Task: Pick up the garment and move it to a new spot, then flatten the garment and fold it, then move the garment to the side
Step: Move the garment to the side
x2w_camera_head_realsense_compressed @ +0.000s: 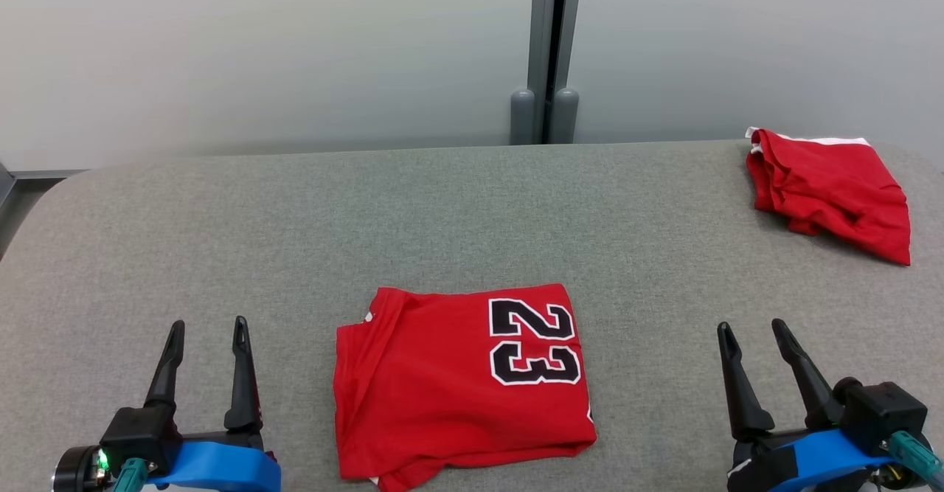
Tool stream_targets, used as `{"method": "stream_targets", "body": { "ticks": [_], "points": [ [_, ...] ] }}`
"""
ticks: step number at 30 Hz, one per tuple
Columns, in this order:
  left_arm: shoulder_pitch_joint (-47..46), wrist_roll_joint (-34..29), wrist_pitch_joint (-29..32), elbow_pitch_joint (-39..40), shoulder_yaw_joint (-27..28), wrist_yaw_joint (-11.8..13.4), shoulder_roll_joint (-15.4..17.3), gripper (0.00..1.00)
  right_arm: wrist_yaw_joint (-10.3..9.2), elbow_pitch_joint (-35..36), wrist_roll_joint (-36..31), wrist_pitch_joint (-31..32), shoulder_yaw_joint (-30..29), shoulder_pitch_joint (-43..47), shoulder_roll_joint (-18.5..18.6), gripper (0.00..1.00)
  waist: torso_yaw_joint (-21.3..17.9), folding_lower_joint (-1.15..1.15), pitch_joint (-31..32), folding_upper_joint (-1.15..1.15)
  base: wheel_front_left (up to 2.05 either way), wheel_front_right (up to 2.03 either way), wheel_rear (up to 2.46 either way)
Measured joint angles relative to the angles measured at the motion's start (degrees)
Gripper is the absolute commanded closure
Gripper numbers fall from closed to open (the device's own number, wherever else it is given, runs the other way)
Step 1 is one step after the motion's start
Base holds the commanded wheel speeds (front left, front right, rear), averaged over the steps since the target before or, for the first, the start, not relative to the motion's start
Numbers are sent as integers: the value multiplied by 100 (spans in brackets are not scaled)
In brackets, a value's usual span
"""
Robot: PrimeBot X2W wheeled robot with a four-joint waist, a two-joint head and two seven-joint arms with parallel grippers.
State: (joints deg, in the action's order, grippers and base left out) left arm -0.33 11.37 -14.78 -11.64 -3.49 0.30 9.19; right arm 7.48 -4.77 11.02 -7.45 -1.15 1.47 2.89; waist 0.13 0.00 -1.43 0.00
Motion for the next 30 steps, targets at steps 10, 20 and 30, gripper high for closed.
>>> {"method": "stream_targets", "body": {
  "ticks": [10,20,30],
  "points": [
    [15,35,13,-43,-42,42,32,0,0,14,-41,83,0,24,0,0,17,1,50,0,0,0,0],
    [-7,74,15,20,-90,86,40,0,0,-221,-41,154,413,-446,1,0,42,1,-111,0,0,0,0],
    [-283,75,12,11,-191,92,-4,0,1,-1094,34,649,1154,-1540,-4,0,225,1,-473,0,0,0,0]
  ]
}}
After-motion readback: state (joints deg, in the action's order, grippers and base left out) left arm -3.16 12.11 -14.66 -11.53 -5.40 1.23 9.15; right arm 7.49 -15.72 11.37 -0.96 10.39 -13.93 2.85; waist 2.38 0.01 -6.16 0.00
